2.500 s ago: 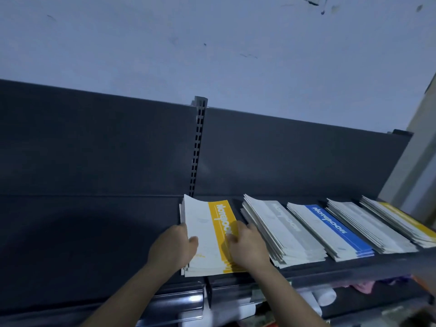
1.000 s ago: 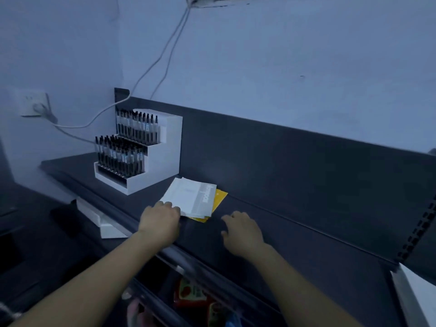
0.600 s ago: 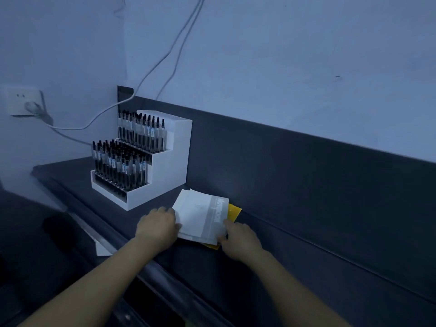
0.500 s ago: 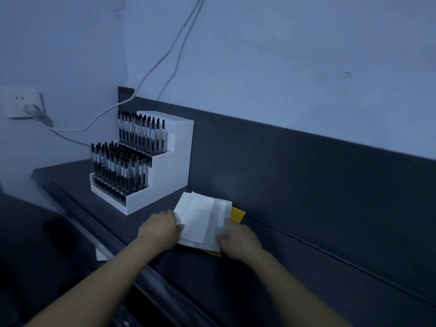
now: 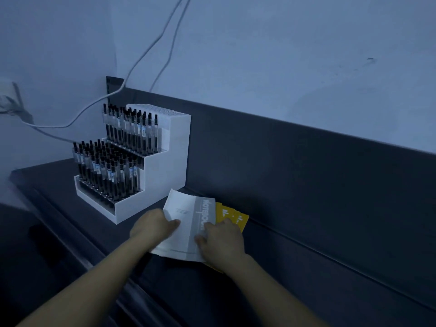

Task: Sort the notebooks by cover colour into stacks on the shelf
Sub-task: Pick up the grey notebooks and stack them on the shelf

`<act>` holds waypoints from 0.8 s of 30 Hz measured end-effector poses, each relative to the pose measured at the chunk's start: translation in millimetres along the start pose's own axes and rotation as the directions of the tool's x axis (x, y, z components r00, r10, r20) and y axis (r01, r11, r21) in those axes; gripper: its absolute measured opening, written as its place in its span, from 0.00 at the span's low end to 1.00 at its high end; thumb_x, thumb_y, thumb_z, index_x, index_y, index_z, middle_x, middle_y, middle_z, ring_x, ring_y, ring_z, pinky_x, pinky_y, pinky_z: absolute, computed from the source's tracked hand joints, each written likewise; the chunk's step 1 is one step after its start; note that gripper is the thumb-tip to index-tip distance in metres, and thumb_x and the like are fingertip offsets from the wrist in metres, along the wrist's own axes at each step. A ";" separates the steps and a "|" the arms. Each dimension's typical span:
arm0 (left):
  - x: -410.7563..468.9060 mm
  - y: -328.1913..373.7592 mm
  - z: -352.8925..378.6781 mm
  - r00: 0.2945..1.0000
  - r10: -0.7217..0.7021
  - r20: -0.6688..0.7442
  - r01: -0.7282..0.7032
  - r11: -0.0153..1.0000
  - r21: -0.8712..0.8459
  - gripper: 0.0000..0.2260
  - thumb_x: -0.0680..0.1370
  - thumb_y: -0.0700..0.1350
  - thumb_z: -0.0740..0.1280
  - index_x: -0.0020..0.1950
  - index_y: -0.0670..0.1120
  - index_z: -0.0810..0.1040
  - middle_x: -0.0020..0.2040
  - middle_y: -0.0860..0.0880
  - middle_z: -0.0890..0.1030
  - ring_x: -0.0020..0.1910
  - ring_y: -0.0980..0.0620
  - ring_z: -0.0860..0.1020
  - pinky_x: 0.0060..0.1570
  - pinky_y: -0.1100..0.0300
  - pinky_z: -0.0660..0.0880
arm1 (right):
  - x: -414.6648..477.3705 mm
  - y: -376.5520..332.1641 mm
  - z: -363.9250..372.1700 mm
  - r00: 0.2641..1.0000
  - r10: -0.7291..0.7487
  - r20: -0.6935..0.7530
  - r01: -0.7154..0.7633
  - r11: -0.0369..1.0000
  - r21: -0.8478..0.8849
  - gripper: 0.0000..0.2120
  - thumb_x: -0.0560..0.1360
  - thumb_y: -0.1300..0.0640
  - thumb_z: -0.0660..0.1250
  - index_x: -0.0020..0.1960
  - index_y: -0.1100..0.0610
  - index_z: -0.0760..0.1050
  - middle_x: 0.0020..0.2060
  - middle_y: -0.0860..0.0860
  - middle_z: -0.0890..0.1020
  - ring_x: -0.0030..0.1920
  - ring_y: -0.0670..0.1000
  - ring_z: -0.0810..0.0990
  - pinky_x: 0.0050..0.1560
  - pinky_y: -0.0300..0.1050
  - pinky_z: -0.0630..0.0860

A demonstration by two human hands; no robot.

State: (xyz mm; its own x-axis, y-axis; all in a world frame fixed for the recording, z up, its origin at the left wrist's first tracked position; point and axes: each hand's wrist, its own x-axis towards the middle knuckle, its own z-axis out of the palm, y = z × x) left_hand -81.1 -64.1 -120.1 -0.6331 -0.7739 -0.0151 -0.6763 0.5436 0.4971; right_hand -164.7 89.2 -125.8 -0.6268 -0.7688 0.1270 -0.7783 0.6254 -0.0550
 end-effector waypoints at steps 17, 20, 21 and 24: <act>-7.2 1.0 -14.1 0.999 0.032 -0.013 -0.034 0.838 -0.545 0.10 0.79 0.46 0.65 0.53 0.41 0.69 0.51 0.45 0.76 0.47 0.46 0.74 0.44 0.55 0.70 | -3.5 -1.6 -4.9 0.967 0.250 0.042 -0.229 0.793 0.564 0.12 0.80 0.53 0.54 0.61 0.54 0.68 0.49 0.52 0.78 0.49 0.53 0.76 0.48 0.50 0.74; -13.0 4.1 -20.7 1.000 0.020 0.009 -0.009 0.759 -0.652 0.09 0.79 0.47 0.65 0.54 0.42 0.71 0.52 0.45 0.77 0.47 0.46 0.76 0.46 0.55 0.71 | -9.1 -0.9 -17.7 0.928 0.351 0.121 -0.337 0.658 0.674 0.22 0.81 0.47 0.53 0.72 0.53 0.63 0.63 0.53 0.76 0.61 0.55 0.75 0.59 0.50 0.71; -16.6 7.8 -23.6 1.000 0.022 0.017 -0.005 0.736 -0.676 0.10 0.80 0.47 0.65 0.55 0.42 0.71 0.52 0.45 0.77 0.47 0.47 0.75 0.46 0.55 0.71 | -12.0 -1.0 -22.4 0.923 0.366 0.120 -0.336 0.613 0.715 0.21 0.81 0.46 0.53 0.72 0.52 0.64 0.64 0.52 0.75 0.62 0.55 0.74 0.61 0.50 0.71; -29.3 24.8 -31.3 0.998 0.055 0.025 -0.019 0.678 -0.735 0.12 0.81 0.47 0.62 0.61 0.41 0.72 0.52 0.46 0.76 0.47 0.48 0.75 0.43 0.57 0.70 | -24.1 -1.0 -39.0 0.903 0.418 0.096 -0.299 0.454 0.839 0.13 0.81 0.50 0.57 0.62 0.53 0.71 0.55 0.49 0.77 0.53 0.50 0.76 0.53 0.46 0.74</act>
State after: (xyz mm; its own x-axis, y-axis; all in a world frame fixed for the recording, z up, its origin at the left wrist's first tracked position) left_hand -67.5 -38.1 -80.2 -0.6783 -0.7347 -0.0094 -0.1702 0.1447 0.9747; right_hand -147.4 112.2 -90.2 -0.8950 -0.4462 -0.0036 -0.1970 0.4024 -0.8940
